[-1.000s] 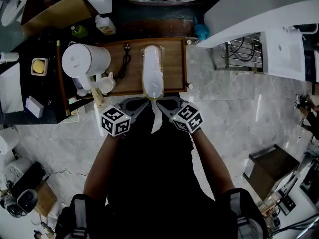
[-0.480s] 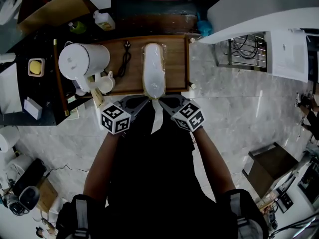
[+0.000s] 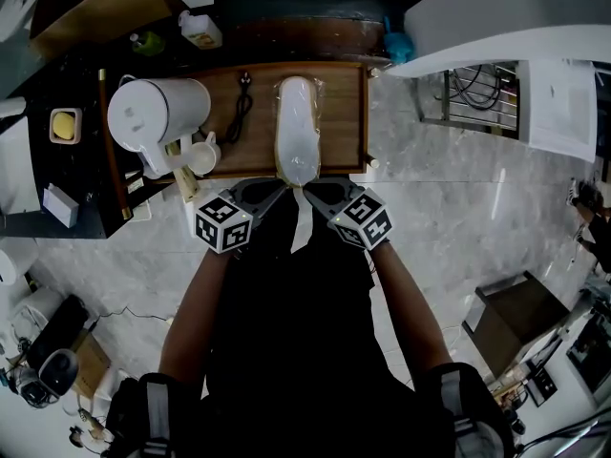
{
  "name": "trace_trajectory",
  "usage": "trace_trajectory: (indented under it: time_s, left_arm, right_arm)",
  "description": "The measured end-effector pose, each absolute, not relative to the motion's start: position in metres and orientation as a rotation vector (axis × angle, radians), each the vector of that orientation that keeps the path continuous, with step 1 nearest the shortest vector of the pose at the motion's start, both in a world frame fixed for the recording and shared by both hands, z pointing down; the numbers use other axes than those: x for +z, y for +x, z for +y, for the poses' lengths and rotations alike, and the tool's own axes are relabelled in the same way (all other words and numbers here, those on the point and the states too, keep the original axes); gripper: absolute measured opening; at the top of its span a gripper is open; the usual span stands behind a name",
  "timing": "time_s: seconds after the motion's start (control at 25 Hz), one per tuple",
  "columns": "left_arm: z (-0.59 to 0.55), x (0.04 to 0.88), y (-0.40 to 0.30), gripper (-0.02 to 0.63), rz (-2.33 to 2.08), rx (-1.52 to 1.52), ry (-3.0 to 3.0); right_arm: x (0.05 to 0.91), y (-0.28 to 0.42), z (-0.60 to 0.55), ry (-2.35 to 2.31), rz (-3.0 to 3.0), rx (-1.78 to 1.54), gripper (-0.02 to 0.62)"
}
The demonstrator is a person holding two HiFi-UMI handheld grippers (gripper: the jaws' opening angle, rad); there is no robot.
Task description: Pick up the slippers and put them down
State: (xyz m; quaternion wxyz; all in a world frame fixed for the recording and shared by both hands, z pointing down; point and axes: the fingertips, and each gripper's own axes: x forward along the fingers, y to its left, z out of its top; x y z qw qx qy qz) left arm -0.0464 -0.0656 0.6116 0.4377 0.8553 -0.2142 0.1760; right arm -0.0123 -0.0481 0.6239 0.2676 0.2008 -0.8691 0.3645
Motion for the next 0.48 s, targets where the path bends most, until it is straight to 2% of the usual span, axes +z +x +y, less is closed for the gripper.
trace_trajectory:
  time_s: [0.12, 0.28, 0.48]
  left_arm:
    - [-0.065, 0.617, -0.047, 0.025, -0.533, 0.448, 2.114]
    - [-0.068, 0.626, -0.049, 0.103, -0.54, 0.462, 2.098]
    - [-0.071, 0.632, -0.048, 0.137, -0.532, 0.477, 2.09]
  right_arm:
    - [0.628, -0.012, -0.048, 0.536, -2.344, 0.992, 0.025]
    - [0.634, -0.011, -0.051, 0.541, -2.344, 0.985, 0.071]
    - [0.638, -0.008, -0.053, 0.543, -2.342, 1.003, 0.123]
